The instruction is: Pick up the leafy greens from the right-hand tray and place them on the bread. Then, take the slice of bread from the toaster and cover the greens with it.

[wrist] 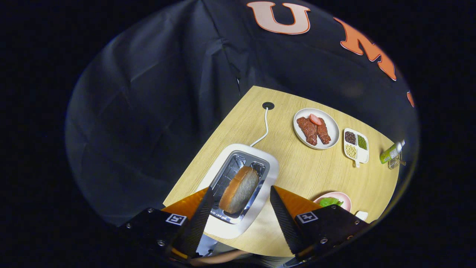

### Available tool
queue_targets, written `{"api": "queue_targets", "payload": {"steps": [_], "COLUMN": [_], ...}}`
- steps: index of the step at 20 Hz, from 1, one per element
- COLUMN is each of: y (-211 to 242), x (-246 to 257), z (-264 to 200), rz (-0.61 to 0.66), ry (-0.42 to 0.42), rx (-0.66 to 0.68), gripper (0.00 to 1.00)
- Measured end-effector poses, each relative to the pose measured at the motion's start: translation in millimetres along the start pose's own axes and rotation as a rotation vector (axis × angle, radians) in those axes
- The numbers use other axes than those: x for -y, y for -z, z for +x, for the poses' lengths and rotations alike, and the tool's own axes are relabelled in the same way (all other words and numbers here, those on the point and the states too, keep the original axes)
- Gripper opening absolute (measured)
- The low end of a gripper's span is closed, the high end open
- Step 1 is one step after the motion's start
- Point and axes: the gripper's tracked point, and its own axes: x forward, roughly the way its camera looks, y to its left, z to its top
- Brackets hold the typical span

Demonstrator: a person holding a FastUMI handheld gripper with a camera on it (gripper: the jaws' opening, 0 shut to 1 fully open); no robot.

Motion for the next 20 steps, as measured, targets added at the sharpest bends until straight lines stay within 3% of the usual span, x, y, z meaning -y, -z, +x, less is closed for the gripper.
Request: {"api": "queue_targets", "payload": {"steps": [6, 10, 13, 15, 20], "y": [8, 20, 19, 17, 12], "x": [7, 0, -6, -8, -10], "z": [18, 27, 32, 33, 9], "rz": [0.052, 0.098, 0.148, 0.170, 0.206], "ry": [0.064, 0.072, 0.049, 0.033, -0.061], "rx": [-0.058, -0.095, -0.091, -0.074, -0.034], "gripper": [0.79, 0.56, 0.29, 0.18, 0.14]}}
